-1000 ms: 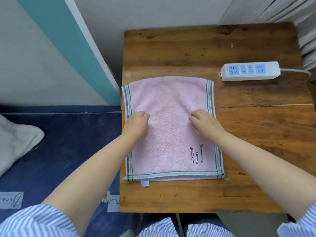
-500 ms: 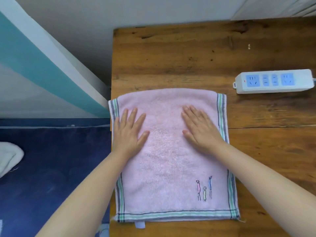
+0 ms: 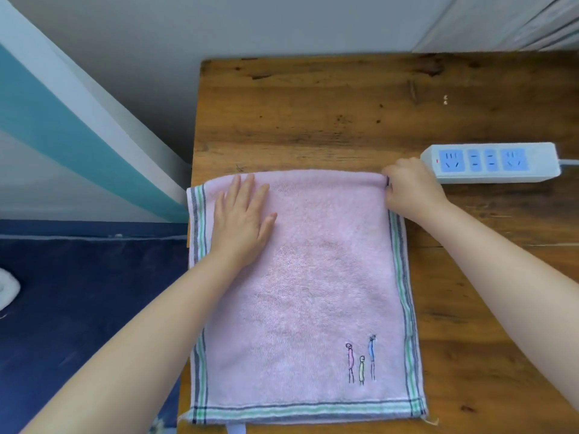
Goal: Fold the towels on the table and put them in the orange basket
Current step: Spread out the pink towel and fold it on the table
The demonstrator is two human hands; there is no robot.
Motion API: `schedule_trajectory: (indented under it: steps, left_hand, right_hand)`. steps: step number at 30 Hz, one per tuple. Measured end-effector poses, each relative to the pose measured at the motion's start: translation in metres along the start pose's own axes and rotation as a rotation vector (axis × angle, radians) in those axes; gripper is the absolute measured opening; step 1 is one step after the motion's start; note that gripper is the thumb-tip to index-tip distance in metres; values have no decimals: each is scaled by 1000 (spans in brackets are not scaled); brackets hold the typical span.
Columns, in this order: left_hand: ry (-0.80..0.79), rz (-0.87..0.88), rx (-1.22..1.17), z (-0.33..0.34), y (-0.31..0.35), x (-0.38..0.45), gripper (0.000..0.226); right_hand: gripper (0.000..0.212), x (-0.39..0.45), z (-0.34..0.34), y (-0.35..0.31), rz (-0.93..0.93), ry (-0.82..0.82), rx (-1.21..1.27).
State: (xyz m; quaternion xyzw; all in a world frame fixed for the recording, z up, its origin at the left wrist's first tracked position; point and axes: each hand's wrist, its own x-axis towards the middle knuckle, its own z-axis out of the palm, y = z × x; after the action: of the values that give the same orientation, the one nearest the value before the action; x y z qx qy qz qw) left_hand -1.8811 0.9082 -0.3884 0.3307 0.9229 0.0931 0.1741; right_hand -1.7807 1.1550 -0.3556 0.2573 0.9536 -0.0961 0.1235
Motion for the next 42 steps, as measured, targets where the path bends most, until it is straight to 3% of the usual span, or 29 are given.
schedule_trajectory:
  steps: [4, 7, 9, 12, 15, 17, 20, 23, 27, 30, 34, 36, 39, 42]
  left_hand:
    - [-39, 12, 114, 13, 0, 6, 62]
    - [-47, 27, 142, 13, -2, 4, 83]
    - [-41, 17, 144, 13, -2, 6, 86]
    - [-22, -31, 120, 10, 1, 5, 69]
    - [45, 25, 40, 7, 20, -3, 57]
    - [75, 120, 6, 8, 34, -9, 60]
    - [-13, 86, 46, 21, 35, -12, 57]
    - [-13, 65, 104, 29, 25, -10, 62]
    - [-23, 78, 93, 28, 22, -9, 72]
    - [-20, 46, 99, 23, 8, -12, 77]
    - [-53, 28, 135, 20, -7, -22, 66]
    - [-51, 0, 116, 20, -2, -24, 59]
    - [-31, 0, 71, 21, 15, -28, 59]
    - [-72, 55, 66, 26, 32, -35, 63]
  right_hand:
    - [11, 15, -15, -1, 65, 21, 39]
    - [15, 18, -7, -5, 32, -20, -54]
    - [24, 18, 3, -5, 12, 75, -116]
    - [41, 5, 11, -14, 84, 246, -66]
    - [46, -30, 27, -42, -70, 333, 52]
    - [46, -55, 46, -55, -206, 241, 64]
    - [55, -69, 67, -49, -204, -5, 62]
    - [64, -69, 70, -42, -243, -63, 19]
    - [58, -85, 69, -31, -320, -147, -2]
    - [55, -86, 62, -19, -194, -113, 114]
    - [56, -87, 48, -19, 310, 110, 246]
    - [47, -85, 45, -23, 477, 81, 267]
    - [15, -72, 38, -25, 622, 19, 397]
    - [13, -64, 27, -22, 653, -9, 489]
